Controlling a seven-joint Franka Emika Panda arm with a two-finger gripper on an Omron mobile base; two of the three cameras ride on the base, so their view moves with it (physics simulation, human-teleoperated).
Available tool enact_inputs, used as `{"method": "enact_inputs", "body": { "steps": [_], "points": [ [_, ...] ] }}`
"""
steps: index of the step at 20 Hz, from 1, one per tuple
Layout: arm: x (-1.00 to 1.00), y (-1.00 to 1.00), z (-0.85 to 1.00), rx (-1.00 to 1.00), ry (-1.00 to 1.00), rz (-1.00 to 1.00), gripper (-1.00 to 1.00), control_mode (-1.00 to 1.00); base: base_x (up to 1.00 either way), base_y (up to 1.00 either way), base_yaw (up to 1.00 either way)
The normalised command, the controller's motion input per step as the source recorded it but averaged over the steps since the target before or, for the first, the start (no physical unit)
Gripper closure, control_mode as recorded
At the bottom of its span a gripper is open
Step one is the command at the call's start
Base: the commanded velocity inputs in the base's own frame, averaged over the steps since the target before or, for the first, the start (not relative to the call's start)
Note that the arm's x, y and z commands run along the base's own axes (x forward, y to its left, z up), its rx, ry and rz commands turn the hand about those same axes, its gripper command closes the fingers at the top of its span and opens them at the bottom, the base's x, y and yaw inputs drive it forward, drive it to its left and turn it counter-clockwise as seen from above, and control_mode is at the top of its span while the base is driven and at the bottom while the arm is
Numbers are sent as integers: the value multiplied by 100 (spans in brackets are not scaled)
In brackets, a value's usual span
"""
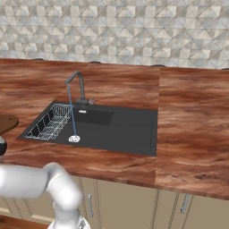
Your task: Pick the orange from the sink and place it on the cutting board to airdry. Then turn off the sink faucet.
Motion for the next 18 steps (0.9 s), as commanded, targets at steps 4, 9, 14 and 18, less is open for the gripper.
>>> {"method": "enact_inputs", "body": {
  "steps": [4, 9, 14, 18],
  "points": [
    [11, 26, -18, 0, 0, 0, 100, -100, 0, 0, 0],
    [13, 16, -24, 0, 0, 0, 100, -100, 0, 0, 0],
    [16, 13, -24, 0, 0, 0, 100, -100, 0, 0, 0],
    [16, 14, -24, 0, 0, 0, 100, -100, 0, 0, 0]
  ]
}}
